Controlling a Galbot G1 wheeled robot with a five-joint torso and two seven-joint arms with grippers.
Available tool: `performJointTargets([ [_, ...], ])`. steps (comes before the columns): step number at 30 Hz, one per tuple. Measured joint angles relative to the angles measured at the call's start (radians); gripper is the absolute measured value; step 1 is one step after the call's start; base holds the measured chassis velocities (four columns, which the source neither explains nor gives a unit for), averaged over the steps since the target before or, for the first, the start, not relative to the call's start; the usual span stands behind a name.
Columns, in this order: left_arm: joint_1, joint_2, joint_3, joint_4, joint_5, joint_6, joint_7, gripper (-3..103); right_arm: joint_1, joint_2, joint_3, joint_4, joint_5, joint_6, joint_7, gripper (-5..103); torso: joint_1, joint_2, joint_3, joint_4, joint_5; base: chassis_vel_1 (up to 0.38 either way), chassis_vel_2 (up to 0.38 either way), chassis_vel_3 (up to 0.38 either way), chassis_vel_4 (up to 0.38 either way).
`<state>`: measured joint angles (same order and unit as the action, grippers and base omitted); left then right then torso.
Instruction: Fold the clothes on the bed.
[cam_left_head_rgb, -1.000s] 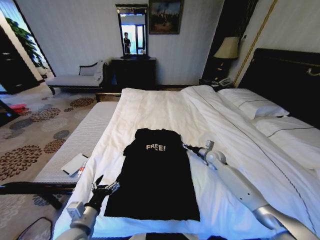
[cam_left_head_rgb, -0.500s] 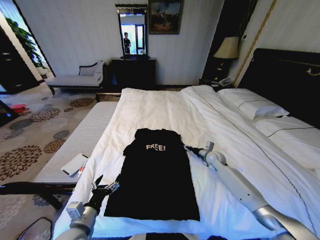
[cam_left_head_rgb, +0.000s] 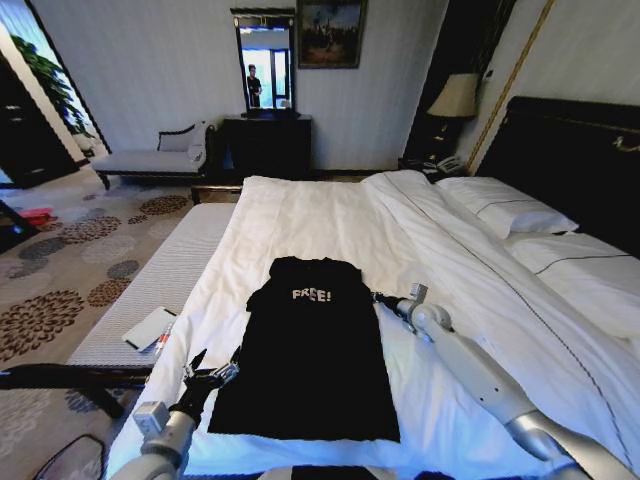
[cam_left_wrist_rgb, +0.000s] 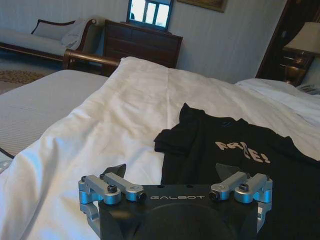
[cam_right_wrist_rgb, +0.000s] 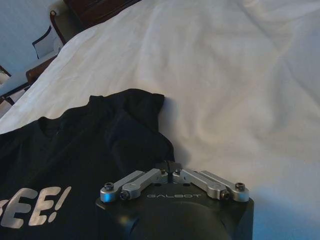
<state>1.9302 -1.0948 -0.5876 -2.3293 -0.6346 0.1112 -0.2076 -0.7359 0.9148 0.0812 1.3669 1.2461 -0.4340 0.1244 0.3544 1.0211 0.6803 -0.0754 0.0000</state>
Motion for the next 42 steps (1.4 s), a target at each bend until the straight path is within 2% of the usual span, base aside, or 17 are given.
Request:
performJointTargets([
  [15,-0.005,0.000,0.007,0.005,-0.001,0.000,0.000,100,-0.038,-0.032,0.015,0.143,0.017,0.000,0.025,0,0.000,0.000,0.000,-0.0002,-0.0001,0.000,0.000,0.000,0.000],
  [22,0.004,-0.005,0.001,0.002,0.002,-0.001,0.003,100,-0.051,-0.032,-0.020,0.234,0.016,-0.001,0.031,0,0.000,0.000,0.000,-0.0001,-0.0002,0.000,0.000,0.000,0.000],
  [37,0.015,-0.008,-0.007,-0.006,0.003,-0.004,0.006,100,-0.082,-0.019,-0.121,0.283,-0.070,0.001,0.025,0,0.000,0.000,0.000,-0.0001,-0.0001,0.000,0.000,0.000,0.000],
  [38,0.015,-0.009,-0.007,-0.005,0.004,-0.004,0.006,100,-0.086,-0.020,-0.125,0.283,-0.078,0.002,0.023,-3,0.000,0.000,0.000,-0.0001,-0.0001,0.000,0.000,0.000,0.000],
  [41,0.009,-0.011,-0.007,-0.001,0.007,-0.004,0.005,100,-0.093,-0.020,-0.127,0.283,-0.096,0.008,0.017,8,0.000,0.000,0.000,-0.0001,0.0000,0.000,0.000,0.000,0.000],
  [42,0.003,-0.011,-0.005,0.003,0.008,-0.004,0.004,100,-0.094,-0.021,-0.125,0.283,-0.102,0.012,0.015,8,0.000,0.000,0.000,-0.0001,0.0000,0.000,0.000,0.000,0.000],
])
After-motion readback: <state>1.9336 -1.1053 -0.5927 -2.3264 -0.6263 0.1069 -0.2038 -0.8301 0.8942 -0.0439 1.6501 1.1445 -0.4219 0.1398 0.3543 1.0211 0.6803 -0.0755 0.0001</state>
